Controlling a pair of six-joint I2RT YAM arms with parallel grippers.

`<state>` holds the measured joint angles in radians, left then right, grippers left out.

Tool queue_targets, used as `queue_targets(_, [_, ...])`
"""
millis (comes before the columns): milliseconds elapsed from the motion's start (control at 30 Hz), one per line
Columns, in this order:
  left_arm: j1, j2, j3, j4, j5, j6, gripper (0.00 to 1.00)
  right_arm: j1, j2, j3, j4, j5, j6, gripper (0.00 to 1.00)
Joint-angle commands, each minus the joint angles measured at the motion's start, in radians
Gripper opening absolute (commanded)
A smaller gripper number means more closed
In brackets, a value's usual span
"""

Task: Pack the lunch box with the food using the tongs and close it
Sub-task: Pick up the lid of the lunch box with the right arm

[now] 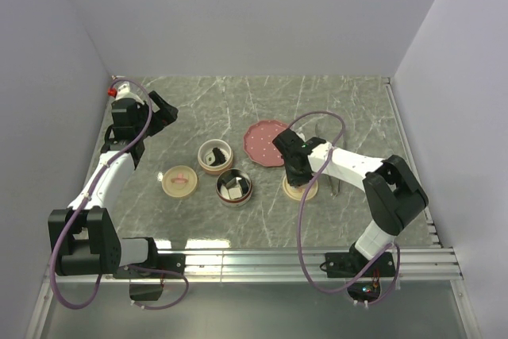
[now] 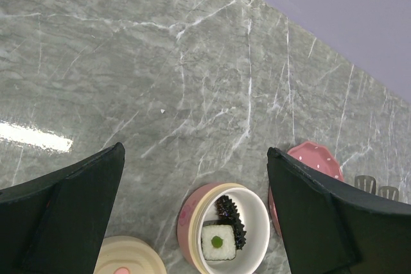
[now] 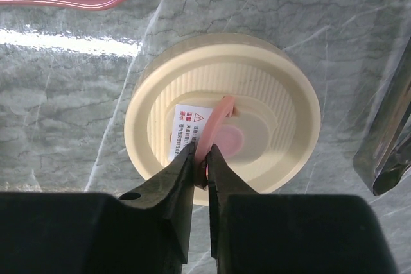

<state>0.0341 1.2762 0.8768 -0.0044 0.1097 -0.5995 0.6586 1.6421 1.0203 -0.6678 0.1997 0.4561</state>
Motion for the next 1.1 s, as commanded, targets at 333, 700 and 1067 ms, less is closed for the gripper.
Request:
queue_targets(333, [0.003,-0.021,0.001,0.043,0.028,-0.011,1.00,0.006,-0.060,0.046,-0.036,0.044,0.020,0.08])
queue_targets(700, [-0.028,-0.047,0.019,0.038,0.085,0.038,1.00,0.006,-0.038,0.276,-0.101,0.046,-0.028,0.03])
queue_targets(1067, [-0.028,-0.061,0.025,0.027,0.077,0.035,1.00,0.019,-0.028,0.474,-0.121,-0.106,-0.109,0.02])
